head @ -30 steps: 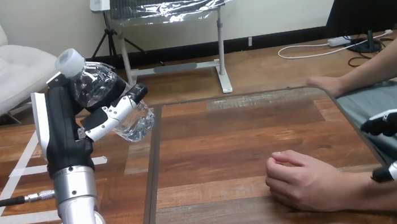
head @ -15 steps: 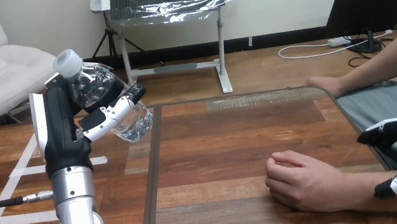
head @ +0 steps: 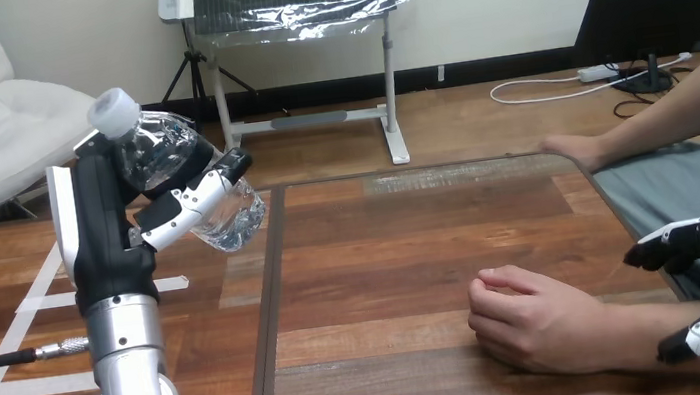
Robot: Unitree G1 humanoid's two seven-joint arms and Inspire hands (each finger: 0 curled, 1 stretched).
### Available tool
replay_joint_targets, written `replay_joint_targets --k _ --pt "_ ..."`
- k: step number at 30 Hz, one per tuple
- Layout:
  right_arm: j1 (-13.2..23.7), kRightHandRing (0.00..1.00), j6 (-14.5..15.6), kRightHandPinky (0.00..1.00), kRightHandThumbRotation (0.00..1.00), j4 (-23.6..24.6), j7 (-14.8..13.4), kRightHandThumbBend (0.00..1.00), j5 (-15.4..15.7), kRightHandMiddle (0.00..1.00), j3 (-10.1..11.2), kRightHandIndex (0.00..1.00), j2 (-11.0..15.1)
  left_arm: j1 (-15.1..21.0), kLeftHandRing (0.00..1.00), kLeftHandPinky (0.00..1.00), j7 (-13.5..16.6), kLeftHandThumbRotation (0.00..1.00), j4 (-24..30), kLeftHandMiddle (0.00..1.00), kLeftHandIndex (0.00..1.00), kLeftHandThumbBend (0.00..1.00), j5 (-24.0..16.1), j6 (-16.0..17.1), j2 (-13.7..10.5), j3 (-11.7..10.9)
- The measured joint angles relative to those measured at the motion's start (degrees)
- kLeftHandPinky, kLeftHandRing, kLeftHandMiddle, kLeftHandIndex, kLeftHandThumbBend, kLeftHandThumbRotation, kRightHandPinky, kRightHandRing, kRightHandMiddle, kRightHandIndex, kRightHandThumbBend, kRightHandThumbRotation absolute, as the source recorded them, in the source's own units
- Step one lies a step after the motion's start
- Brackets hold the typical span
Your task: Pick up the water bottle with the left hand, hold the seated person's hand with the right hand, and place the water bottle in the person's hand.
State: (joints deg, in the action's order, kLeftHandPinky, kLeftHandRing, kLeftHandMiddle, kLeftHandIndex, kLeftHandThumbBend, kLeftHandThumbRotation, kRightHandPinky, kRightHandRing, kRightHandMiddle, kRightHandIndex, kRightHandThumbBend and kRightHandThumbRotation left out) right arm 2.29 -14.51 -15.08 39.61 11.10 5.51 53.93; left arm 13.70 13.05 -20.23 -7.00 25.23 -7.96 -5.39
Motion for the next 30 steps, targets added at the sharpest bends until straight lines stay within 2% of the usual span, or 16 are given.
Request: replay_joint_targets --k 13,22,30 --pt "0.26 0.86 -0.32 0.78 0.20 0.11 0.06 1.00 0.18 0.86 -1.83 0.84 -0.03 0.00 0.34 0.28 -0.56 0.00 -0.30 0.39 0.42 0.62 0.02 -0.01 0.00 -0.23" --pt "1.55 0.84 -1.57 0.80 0.17 -1.01 -0.59 1.00 1.64 0.85 -3.59 0.83 -0.20 0.00 0.34 0.28 -0.87 0.00 -0.29 0.39 0.42 0.62 0.70 -0.03 0.06 -0.23" --pt "3.10 0.84 -1.90 0.76 0.15 -2.45 -1.71 1.00 3.59 0.85 -5.33 0.83 -0.48 0.01 0.34 0.28 -1.11 0.00 -0.30 0.39 0.42 0.62 0.86 -0.02 0.09 -0.23"
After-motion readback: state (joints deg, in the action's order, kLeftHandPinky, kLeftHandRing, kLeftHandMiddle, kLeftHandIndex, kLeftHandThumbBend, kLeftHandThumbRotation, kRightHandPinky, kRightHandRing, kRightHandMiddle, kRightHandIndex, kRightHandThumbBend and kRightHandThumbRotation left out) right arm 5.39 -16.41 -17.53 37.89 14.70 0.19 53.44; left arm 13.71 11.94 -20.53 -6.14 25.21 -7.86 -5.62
